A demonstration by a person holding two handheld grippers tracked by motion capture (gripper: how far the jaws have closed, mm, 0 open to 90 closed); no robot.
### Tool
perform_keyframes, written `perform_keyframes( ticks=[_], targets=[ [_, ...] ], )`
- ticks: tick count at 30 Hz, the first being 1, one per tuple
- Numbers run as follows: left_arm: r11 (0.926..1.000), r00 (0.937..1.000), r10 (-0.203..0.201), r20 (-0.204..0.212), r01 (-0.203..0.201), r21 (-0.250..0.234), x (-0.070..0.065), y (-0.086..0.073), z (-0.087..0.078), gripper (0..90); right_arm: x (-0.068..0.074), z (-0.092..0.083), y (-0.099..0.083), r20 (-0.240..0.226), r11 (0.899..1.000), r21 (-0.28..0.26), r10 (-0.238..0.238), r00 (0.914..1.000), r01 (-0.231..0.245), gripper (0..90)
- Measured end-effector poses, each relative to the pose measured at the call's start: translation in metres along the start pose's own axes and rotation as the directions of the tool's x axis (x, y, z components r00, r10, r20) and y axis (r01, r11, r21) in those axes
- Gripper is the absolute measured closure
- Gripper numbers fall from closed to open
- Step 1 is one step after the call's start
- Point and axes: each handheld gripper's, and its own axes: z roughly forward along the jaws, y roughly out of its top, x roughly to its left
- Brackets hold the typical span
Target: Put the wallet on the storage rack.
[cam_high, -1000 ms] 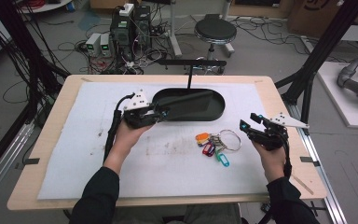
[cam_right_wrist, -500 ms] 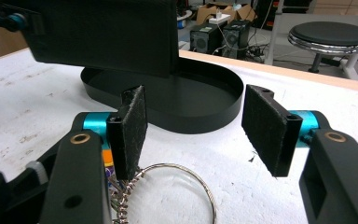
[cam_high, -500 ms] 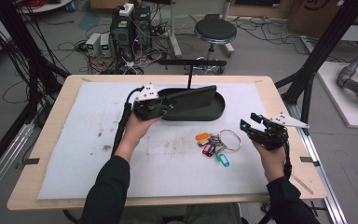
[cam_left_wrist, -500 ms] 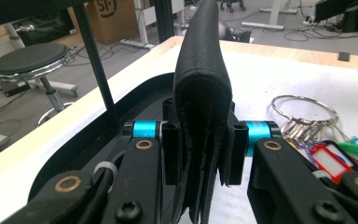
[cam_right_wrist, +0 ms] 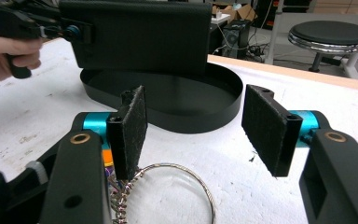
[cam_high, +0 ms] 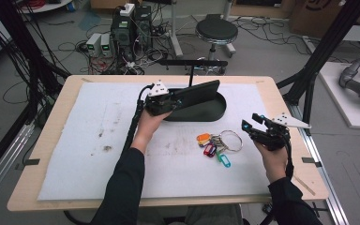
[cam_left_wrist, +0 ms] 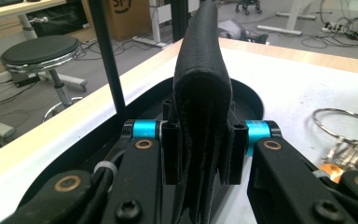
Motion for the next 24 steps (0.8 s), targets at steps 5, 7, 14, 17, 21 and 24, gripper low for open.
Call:
perform_keyframes(
  ticks=[5, 7, 14, 17, 21, 24],
  targets=[
    [0.9995, 0.9995, -0.03, -0.013, 0.03, -0.006, 0.004, -0.01, 0.01, 74.4, 0.0, 0.0, 0.0, -0.003, 1.0, 0.0, 0.002, 1.0, -0.002, 40.9],
    [0.9996, 0.9994, -0.028, -0.02, 0.028, -0.005, 0.006, -0.013, 0.012, 74.4, 0.0, 0.0, 0.0, -0.004, 1.0, 0.001, 0.002, 1.0, -0.002, 40.9],
    [0.9988, 0.9983, -0.047, -0.036, 0.046, -0.016, 0.012, -0.021, 0.017, 74.4, 0.0, 0.001, -0.001, -0.007, 1.0, 0.001, 0.002, 1.0, -0.002, 40.9],
    [0.9983, 0.9978, -0.058, -0.031, 0.058, -0.013, 0.013, -0.025, 0.021, 74.4, -0.001, 0.002, -0.001, -0.008, 1.0, 0.004, 0.003, 1.0, -0.003, 40.9],
    [0.9988, 0.9982, -0.049, -0.033, 0.049, 0.0, 0.013, -0.031, 0.026, 74.3, 0.0, 0.002, -0.001, -0.01, 1.0, 0.008, 0.001, 1.0, -0.001, 41.0],
    [0.9979, 0.9973, -0.065, -0.033, 0.065, -0.006, 0.016, -0.033, 0.026, 74.3, 0.0, 0.002, -0.001, -0.01, 1.0, 0.008, 0.001, 1.0, -0.001, 40.9]
  ],
)
